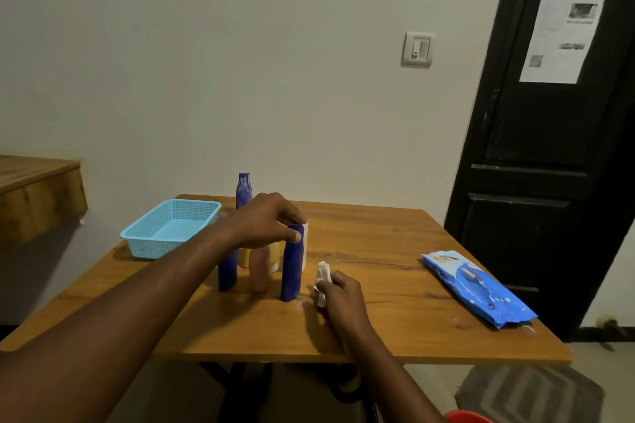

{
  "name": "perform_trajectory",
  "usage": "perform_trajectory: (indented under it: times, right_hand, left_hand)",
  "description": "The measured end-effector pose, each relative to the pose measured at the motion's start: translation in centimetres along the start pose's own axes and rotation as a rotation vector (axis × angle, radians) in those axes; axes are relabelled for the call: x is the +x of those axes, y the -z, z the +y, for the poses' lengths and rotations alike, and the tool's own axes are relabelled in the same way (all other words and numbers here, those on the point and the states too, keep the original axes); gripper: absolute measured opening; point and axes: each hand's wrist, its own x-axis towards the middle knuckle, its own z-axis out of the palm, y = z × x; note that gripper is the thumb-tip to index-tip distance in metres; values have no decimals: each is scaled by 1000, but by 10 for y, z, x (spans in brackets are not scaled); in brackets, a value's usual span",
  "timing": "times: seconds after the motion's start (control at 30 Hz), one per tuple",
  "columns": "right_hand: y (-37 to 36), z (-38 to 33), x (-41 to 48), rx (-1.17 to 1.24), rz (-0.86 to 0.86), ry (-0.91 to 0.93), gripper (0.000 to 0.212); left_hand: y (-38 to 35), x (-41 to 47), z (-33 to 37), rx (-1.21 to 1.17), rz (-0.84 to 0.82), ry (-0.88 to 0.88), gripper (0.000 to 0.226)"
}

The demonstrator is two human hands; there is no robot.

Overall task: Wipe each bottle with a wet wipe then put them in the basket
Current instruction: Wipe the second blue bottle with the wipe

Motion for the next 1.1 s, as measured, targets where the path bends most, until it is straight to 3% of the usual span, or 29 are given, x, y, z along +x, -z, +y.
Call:
perform_trajectory:
  times: [0.17,0.3,0.47,0.63,0.83,1.0,1.1]
  right_hand:
    - [-16,-11,-5,-206,-155,45,23]
    - [-29,-4,-3,-718,0,207,12]
    - [-34,-5,-11,-909,50,269,19]
    - [-42,-10,-30,-910,-38,315,26]
    - [-38,-11,-29,-918,19,461,22]
    - [-15,1,-17,-854,164,392,19]
    - [-14,0,-12,-905,156,367,18]
  left_hand:
    - [-4,2,1,69,17,1,31]
    - [-4,2,-1,56,40,12,27]
    - [-5,1,-3,38,61,35,27]
    - [-7,1,-4,7,80,44,27]
    - [-5,1,-1,12,50,50,26]
    - [-5,1,0,17,38,39,28]
    - [-6,1,-2,12,35,42,28]
